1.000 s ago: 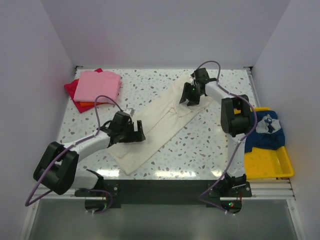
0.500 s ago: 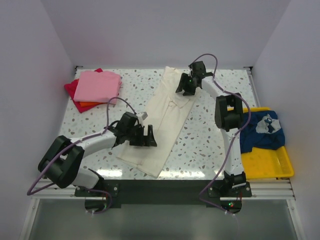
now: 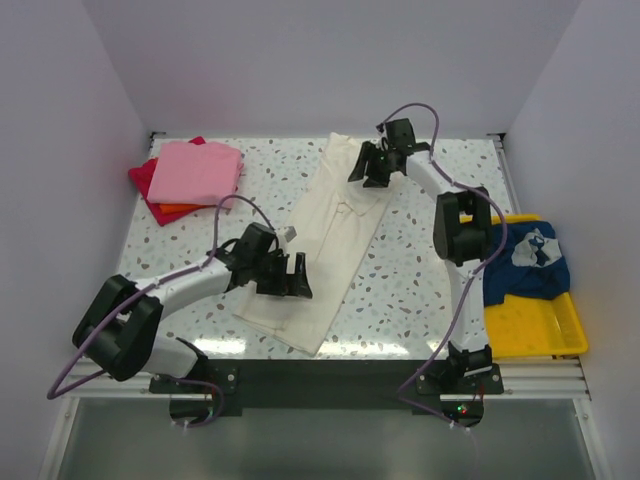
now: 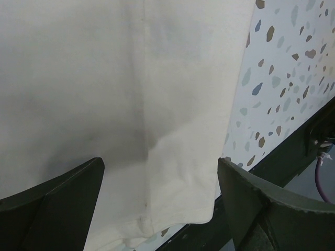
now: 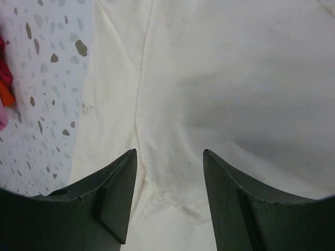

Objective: Fold and stack the t-shirts
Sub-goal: Fold the tshirt

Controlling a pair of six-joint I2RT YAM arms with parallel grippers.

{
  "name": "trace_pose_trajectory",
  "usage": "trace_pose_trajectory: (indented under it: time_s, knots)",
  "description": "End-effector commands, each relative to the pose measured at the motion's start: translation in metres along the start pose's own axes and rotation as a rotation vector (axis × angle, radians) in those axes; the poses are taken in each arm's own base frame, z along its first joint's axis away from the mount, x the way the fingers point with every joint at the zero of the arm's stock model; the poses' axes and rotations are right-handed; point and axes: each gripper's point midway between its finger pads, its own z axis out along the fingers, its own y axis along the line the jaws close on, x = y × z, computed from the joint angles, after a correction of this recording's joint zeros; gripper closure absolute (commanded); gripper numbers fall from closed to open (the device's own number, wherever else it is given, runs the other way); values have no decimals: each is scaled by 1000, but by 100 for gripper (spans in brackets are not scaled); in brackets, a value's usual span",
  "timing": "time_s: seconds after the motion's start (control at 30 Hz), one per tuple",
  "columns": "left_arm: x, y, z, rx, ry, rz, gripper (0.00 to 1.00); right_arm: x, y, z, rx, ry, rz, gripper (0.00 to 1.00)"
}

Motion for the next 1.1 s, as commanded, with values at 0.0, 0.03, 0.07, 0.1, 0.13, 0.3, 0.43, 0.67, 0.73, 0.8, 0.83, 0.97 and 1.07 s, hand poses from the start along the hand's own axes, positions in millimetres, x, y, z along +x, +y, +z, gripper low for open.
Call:
trace_pose_trajectory:
  time_s: [0.0, 0.03, 0.07, 0.1, 0.13, 0.3, 0.43, 0.67, 0.73, 0.8, 0.83, 0.97, 1.07]
  knots:
    - [-1, -13, -9, 42, -3, 33, 5, -19, 36, -47, -78, -73, -44, 43]
    - [-1, -14, -9, 48, -1, 30, 5, -15, 36, -48, -75, -67, -47, 43]
    - [1, -15, -10, 54, 2, 23, 5, -12, 34, -49, -70, -63, -49, 43]
    - [4, -16, -9, 62, 9, 20, 5, -7, 33, -49, -61, -58, -55, 43]
    - [5, -17, -9, 67, 10, 21, 5, 0, 30, -51, -51, -47, -53, 43]
    - [15, -15, -2, 69, 40, -7, 5, 19, 12, -41, -9, -9, -47, 44]
    - [21, -12, 3, 50, 62, -29, 5, 27, 3, -31, 11, 7, -38, 44]
    - [30, -20, 12, 105, 122, -22, 5, 31, -15, -15, 65, 27, -23, 44]
    - [36, -22, 19, 128, 160, -24, 5, 34, -21, -8, 83, 43, -17, 44]
    - [43, -26, 25, 158, 208, -21, 5, 33, -24, -5, 100, 48, -18, 44]
    - [44, -28, 27, 169, 219, -16, 5, 38, -31, 2, 113, 67, -14, 44]
    - [46, -41, 32, 213, 254, 24, 5, 39, -41, 13, 141, 85, -20, 44]
    - [44, -48, 39, 238, 281, 41, 4, 37, -45, 21, 152, 92, -25, 44]
